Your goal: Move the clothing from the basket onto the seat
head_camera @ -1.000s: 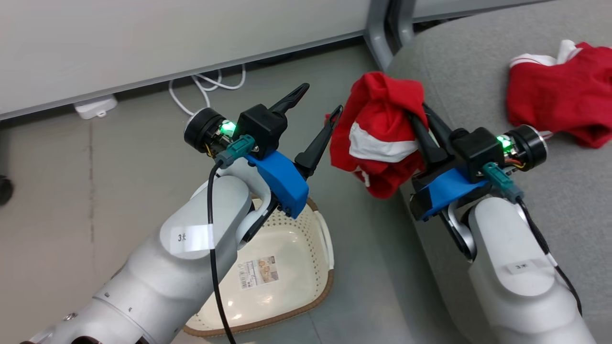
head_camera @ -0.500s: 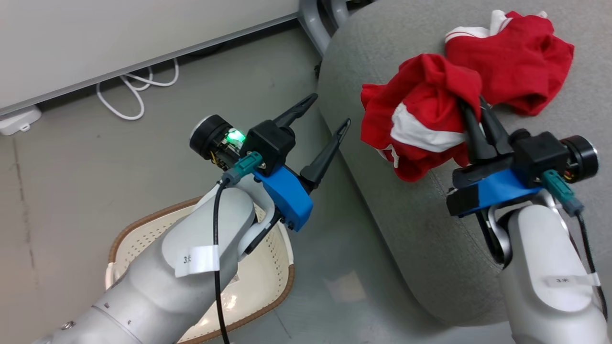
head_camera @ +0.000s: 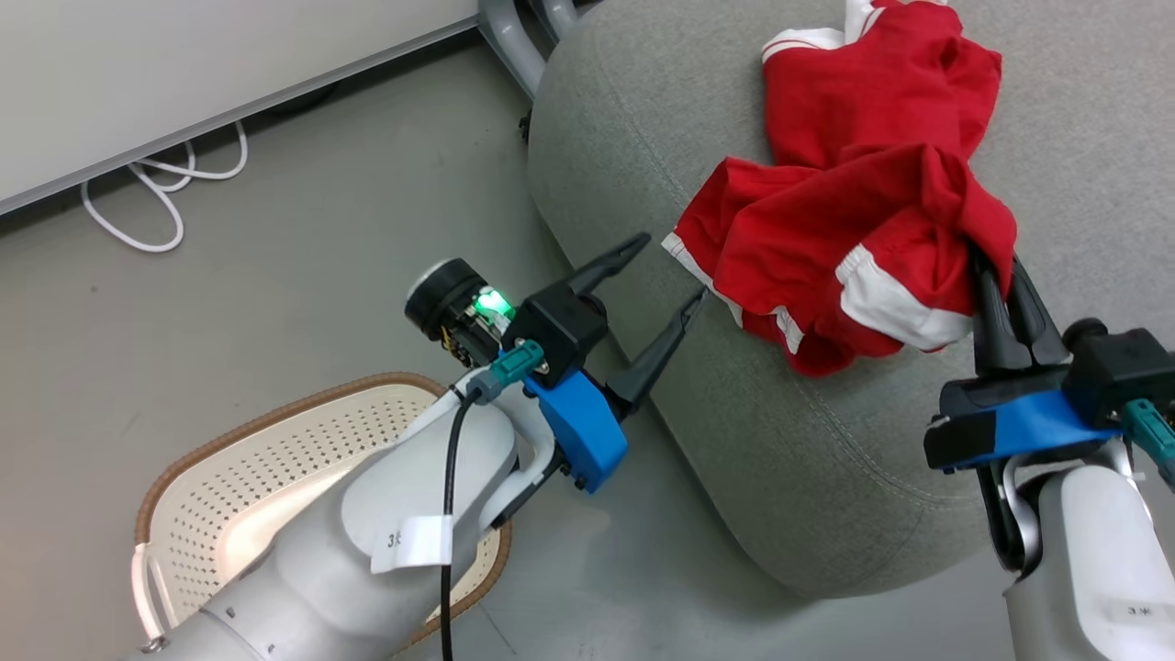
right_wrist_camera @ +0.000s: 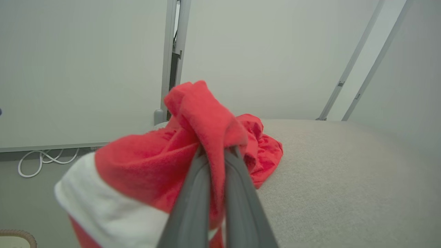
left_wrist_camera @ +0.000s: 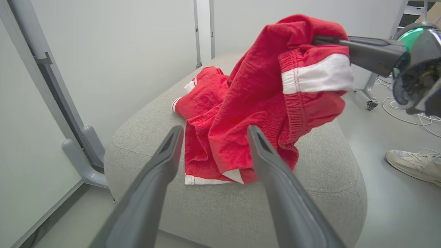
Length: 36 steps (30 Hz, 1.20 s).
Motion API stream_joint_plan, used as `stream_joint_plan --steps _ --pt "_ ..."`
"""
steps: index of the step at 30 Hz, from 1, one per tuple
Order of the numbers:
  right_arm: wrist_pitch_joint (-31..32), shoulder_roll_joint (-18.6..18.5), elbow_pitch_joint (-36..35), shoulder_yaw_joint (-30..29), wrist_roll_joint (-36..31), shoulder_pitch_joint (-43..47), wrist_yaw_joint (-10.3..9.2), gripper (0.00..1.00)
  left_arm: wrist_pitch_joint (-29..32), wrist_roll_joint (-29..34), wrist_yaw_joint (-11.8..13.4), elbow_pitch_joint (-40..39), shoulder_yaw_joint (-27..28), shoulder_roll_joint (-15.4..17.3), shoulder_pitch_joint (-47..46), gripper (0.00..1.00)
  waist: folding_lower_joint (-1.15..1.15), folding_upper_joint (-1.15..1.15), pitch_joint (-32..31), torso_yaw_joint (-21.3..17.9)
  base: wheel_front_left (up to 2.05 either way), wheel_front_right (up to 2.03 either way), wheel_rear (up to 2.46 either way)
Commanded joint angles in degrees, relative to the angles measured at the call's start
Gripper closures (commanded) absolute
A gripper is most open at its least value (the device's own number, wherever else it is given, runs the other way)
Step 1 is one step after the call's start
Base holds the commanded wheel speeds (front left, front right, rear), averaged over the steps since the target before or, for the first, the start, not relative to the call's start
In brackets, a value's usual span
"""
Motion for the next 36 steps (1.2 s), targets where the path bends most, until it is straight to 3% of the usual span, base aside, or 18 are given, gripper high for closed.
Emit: stream_joint_plan --steps 1,13,20,27,36 --pt "-0.2 0.2 -0.4 -0.4 0.3 1.1 0.01 1.00 -0.3 0.2 -0.1 -0.2 -0.2 0.0 0.9 0.00 0.00 0.00 0.1 -0.6 0.00 0.00 0.00" --pt "-0.2 0.3 -1.7 -1.9 0.7 4.8 0.01 1.00 -0.3 0.4 -0.4 -1.3 -0.4 0.2 2.8 0.00 0.00 0.00 -0.2 -1.6 0.00 0.00 0.00" --pt "-0.2 0.2 -2.8 -1.0 0.9 1.5 0.01 1.00 -0.3 1.1 -0.2 -2.0 0.2 0.3 2.8 0.00 0.00 0.00 0.1 -1.3 0.00 0.00 0.00" --pt "-0.2 -1.5 -5.3 -1.5 2.0 -7.1 0.01 1.00 -0.2 2.0 0.5 -3.2 0.9 1.3 0.7 0.00 0.00 0.00 4.2 0.1 0.00 0.00 0.00" --pt "-0.2 -7.6 -6.3 -6.7 3.3 -24.6 0.00 1.00 0.7 4.1 0.6 -5.6 1.4 3.6 -4.6 0.00 0.00 0.00 13.9 2.7 0.00 0.00 0.00"
